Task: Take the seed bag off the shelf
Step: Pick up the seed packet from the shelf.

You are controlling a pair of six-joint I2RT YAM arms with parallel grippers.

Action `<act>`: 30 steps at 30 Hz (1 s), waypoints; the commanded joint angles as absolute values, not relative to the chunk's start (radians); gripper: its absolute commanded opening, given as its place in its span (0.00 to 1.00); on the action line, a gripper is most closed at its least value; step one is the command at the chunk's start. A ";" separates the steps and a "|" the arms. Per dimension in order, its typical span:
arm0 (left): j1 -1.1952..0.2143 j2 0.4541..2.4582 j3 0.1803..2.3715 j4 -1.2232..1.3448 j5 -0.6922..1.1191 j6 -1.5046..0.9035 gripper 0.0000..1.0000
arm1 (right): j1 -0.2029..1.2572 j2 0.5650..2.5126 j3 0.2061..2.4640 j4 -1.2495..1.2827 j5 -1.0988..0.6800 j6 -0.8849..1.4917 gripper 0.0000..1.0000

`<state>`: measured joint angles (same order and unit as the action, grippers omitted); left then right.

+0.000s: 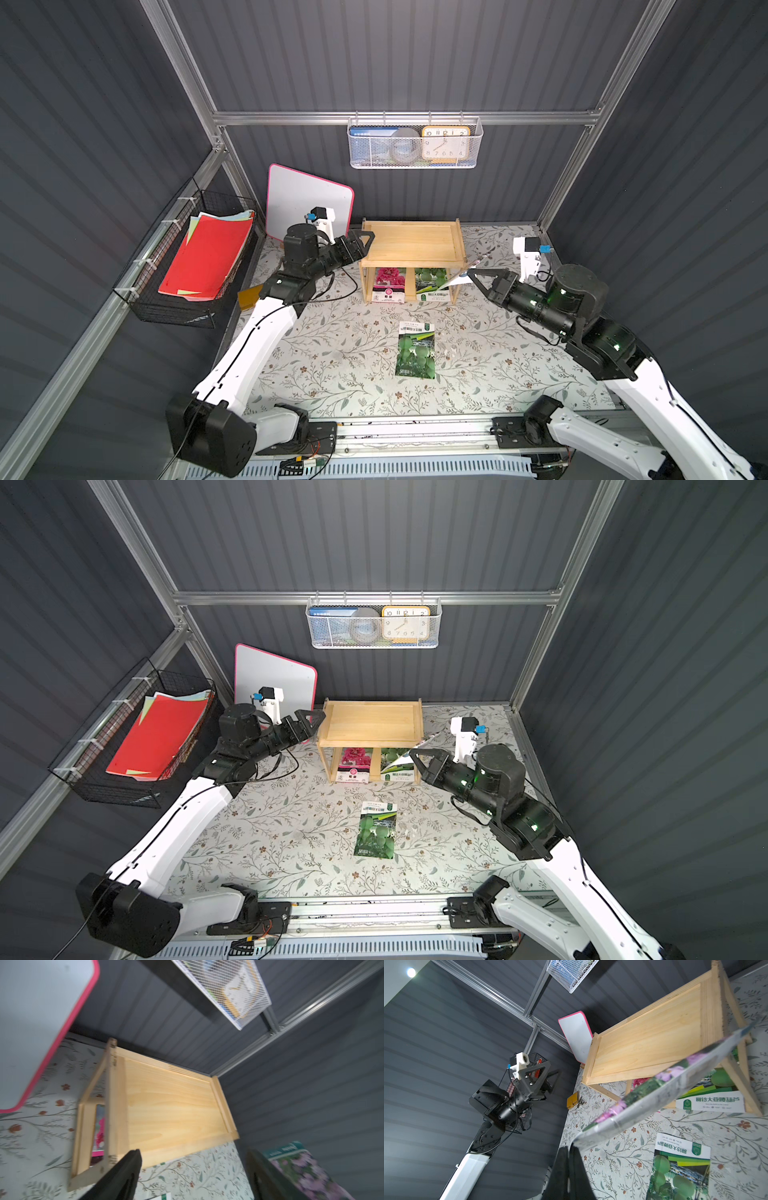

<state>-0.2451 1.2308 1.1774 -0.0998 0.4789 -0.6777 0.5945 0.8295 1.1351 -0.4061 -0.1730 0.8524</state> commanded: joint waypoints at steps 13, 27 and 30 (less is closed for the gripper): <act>-0.251 1.073 0.845 0.500 1.171 -1.312 0.84 | 0.593 0.949 1.244 -0.270 -0.446 0.775 0.00; -0.372 1.237 0.894 0.939 1.128 -1.684 0.90 | 0.592 1.044 1.330 -0.145 -0.604 0.761 0.00; -0.405 1.293 0.873 1.071 1.095 -1.788 0.91 | 0.594 1.055 1.335 -0.121 -0.610 0.762 0.00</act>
<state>-0.3828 1.2526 0.8722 0.8898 1.1194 -1.6512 0.5945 1.0481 1.3094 -0.1856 -0.5739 0.7723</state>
